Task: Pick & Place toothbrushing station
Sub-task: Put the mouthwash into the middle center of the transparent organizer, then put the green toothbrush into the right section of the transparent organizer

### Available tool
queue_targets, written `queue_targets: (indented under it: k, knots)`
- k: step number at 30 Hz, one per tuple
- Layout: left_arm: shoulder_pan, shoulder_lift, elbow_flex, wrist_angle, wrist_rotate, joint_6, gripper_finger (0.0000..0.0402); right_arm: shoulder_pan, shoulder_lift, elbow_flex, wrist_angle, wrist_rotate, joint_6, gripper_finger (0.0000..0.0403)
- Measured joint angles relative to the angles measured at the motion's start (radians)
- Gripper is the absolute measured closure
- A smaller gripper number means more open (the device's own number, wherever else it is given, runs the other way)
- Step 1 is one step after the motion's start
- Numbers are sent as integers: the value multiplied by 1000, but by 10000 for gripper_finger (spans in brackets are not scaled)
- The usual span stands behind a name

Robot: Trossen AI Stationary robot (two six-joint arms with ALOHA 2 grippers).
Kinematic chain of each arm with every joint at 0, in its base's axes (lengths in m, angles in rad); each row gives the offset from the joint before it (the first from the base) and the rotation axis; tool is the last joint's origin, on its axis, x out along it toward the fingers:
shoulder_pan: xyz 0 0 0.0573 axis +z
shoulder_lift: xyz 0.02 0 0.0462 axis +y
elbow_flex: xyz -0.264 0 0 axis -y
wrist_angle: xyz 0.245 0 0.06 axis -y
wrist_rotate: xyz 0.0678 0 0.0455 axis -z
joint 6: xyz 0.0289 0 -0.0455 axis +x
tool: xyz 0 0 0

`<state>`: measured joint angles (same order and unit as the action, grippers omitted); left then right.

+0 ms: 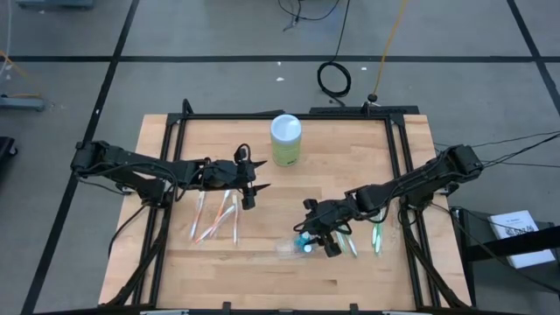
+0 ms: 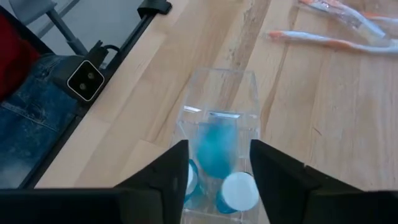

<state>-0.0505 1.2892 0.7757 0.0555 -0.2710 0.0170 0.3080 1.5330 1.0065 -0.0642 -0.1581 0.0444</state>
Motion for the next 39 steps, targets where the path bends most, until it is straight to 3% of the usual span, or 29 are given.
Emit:
queue_targets:
  k: [9,18,21,24,30,34,39]
  knots:
    - [0,0,0,0,0,0,176,1,-22,0,48,0,-3,218]
    - [-4,0,0,-1,61,-22,176,-15,-227,2,-62,3,-2,234]
    - [-16,0,0,3,130,-24,176,-8,-298,-27,-83,-1,68,239]
    - [-35,0,0,6,133,-22,176,39,-337,-123,-2,8,175,244]
    - [-38,0,0,6,23,-24,176,152,-191,-220,289,2,301,248]
    - [-25,0,0,9,8,-38,176,202,-52,-149,246,19,302,249]
    - [-6,0,0,24,7,-61,176,249,93,37,24,135,206,265]
